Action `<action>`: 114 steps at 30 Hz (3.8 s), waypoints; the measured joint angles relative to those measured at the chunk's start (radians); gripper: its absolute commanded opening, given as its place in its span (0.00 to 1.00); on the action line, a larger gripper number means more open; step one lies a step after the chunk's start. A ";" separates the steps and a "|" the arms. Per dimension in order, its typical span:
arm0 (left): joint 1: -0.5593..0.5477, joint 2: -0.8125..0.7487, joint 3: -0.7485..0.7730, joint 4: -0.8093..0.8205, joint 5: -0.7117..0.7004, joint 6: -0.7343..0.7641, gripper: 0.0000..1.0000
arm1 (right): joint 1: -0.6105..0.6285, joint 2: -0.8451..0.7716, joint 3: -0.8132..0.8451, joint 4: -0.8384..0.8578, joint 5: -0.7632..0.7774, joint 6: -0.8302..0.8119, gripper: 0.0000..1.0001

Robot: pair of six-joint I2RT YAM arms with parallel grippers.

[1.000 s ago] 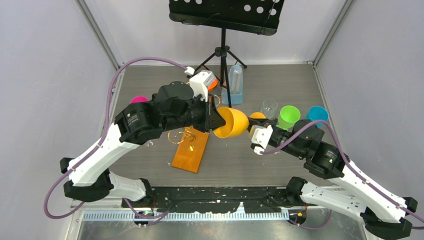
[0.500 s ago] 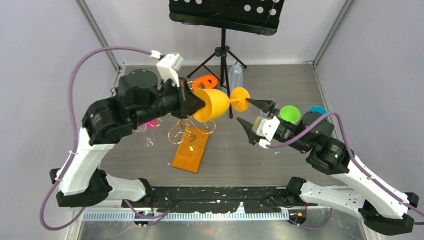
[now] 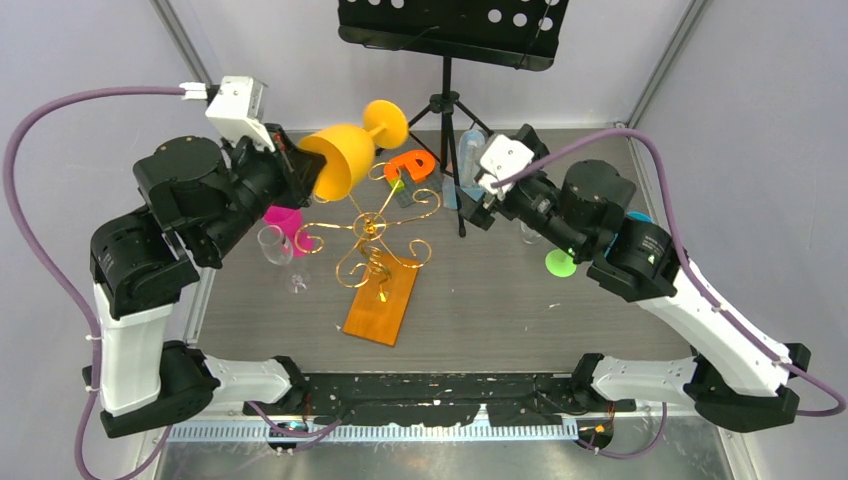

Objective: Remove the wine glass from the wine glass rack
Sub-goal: Place the wine glass at the center of the board.

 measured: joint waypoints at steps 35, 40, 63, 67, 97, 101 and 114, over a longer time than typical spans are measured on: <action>0.995 -0.117 -0.626 -0.001 0.005 0.144 0.00 | -0.003 -0.081 -0.089 -0.323 0.051 0.453 0.96; 1.074 -0.111 -0.688 0.021 0.055 0.128 0.00 | -0.003 -0.132 -0.110 -0.329 0.040 0.475 0.96; 1.284 -0.011 -1.014 0.127 0.333 0.046 0.00 | -0.003 -0.231 -0.174 -0.353 0.005 0.503 0.96; 1.314 0.006 -1.021 0.139 0.354 0.033 0.00 | -0.003 -0.231 -0.174 -0.353 0.004 0.504 0.96; 1.424 0.158 -1.036 0.163 0.472 -0.034 0.49 | -0.003 -0.226 -0.209 -0.346 -0.006 0.526 0.96; 1.424 0.158 -1.018 0.153 0.462 -0.043 0.67 | -0.003 -0.227 -0.209 -0.346 -0.006 0.526 0.96; 1.424 0.029 -0.951 0.120 0.374 -0.063 0.99 | -0.003 -0.232 -0.209 -0.351 -0.005 0.536 0.96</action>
